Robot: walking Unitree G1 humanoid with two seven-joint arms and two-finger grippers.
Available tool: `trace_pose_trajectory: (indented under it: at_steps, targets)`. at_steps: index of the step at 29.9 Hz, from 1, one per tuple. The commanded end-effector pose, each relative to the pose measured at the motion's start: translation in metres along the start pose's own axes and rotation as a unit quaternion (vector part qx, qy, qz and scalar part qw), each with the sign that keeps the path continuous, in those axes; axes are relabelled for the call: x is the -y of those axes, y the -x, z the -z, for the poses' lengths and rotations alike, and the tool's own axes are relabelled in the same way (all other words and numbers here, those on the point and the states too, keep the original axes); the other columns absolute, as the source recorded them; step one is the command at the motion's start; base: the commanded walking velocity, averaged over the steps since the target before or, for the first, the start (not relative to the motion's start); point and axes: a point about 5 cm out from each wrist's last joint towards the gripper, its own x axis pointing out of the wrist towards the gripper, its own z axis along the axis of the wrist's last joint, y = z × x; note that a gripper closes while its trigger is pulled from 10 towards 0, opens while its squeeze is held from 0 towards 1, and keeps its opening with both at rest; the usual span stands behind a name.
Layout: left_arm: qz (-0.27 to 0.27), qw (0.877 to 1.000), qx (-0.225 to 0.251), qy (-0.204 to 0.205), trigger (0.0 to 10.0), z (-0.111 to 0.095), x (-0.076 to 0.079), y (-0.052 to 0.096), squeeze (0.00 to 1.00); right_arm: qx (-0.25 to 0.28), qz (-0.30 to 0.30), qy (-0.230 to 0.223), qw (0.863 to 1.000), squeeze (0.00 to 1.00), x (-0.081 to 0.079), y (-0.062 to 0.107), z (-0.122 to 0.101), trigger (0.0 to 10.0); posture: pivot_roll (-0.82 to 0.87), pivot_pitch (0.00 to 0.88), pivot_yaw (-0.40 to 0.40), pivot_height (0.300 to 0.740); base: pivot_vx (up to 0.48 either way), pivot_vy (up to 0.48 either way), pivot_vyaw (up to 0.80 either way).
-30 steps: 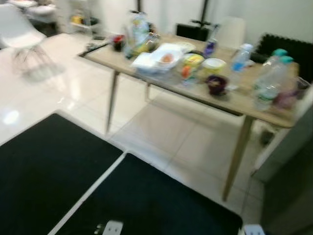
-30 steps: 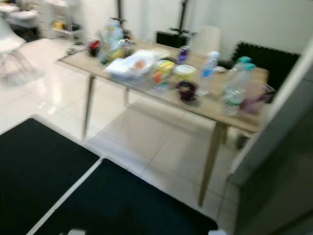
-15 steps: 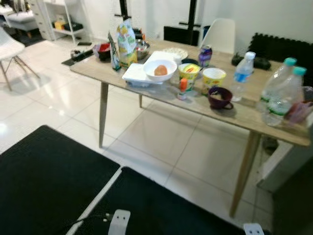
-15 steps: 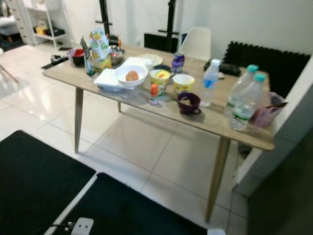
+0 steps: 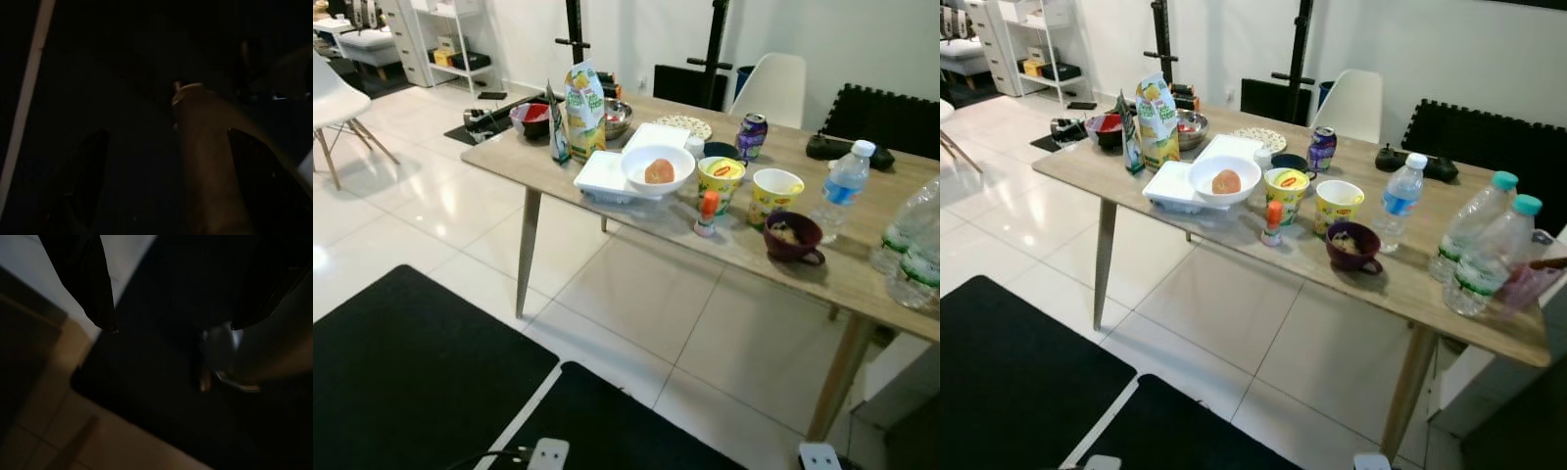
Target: Restocking fridge
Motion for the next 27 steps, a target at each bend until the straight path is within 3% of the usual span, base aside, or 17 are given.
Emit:
trace_pose_trajectory:
  at_steps: [1,6,7,8,9,13,17,18,27]
  targets:
    - [-0.007,1.000,-0.017,-0.004,10.0,0.012,-0.012,0.004,0.00,0.032,-0.021,-0.017,0.999,0.00,-0.004,-0.001,-0.013,10.0,-0.06,0.000,-0.007,0.740,0.311,0.000,0.00]
    - [-0.012,1.000,-0.019,-0.004,10.0,0.016,-0.019,0.006,0.00,0.080,-0.070,-0.036,0.994,0.00,-0.011,-0.002,-0.029,10.0,-0.06,0.000,-0.008,0.740,0.316,0.000,0.00]
    - [-0.012,1.000,-0.019,-0.006,10.0,0.016,-0.020,0.006,0.00,0.106,-0.094,-0.064,0.988,0.00,-0.013,-0.001,-0.039,10.0,-0.06,0.000,-0.007,0.740,0.311,0.000,0.00]
    - [-0.012,1.000,-0.019,-0.006,10.0,0.016,-0.020,0.006,0.00,0.106,-0.094,-0.064,0.988,0.00,-0.013,-0.001,-0.039,10.0,-0.06,0.000,-0.007,0.740,0.311,0.000,0.00]
    - [-0.016,1.000,-0.018,-0.007,10.0,0.014,-0.018,0.005,0.00,0.151,-0.145,-0.120,0.970,0.00,-0.014,0.001,-0.056,10.0,-0.06,0.000,-0.008,0.740,0.262,0.000,0.00]
    - [-0.021,1.000,-0.015,-0.003,10.0,0.010,-0.014,0.003,0.00,0.170,-0.187,-0.142,0.957,0.00,-0.014,0.003,-0.065,10.0,-0.06,0.000,-0.009,0.740,0.066,0.000,0.00]
    - [-0.020,1.000,-0.012,-0.002,10.0,0.007,-0.007,0.002,0.00,0.155,-0.200,-0.123,0.960,0.00,-0.013,0.003,-0.066,10.0,-0.06,0.000,-0.010,0.740,0.000,0.000,0.00]
    - [-0.017,1.000,-0.012,-0.003,10.0,0.006,-0.004,0.001,0.00,0.128,-0.180,-0.101,0.970,0.00,-0.008,0.002,-0.064,10.0,-0.06,0.000,-0.012,0.740,0.000,0.000,-0.79]
    - [-0.013,1.000,-0.013,-0.005,10.0,0.007,-0.002,0.001,0.00,0.130,-0.205,-0.116,0.963,0.00,-0.011,0.002,-0.066,10.0,-0.06,0.000,-0.014,0.740,0.000,0.000,-0.79]
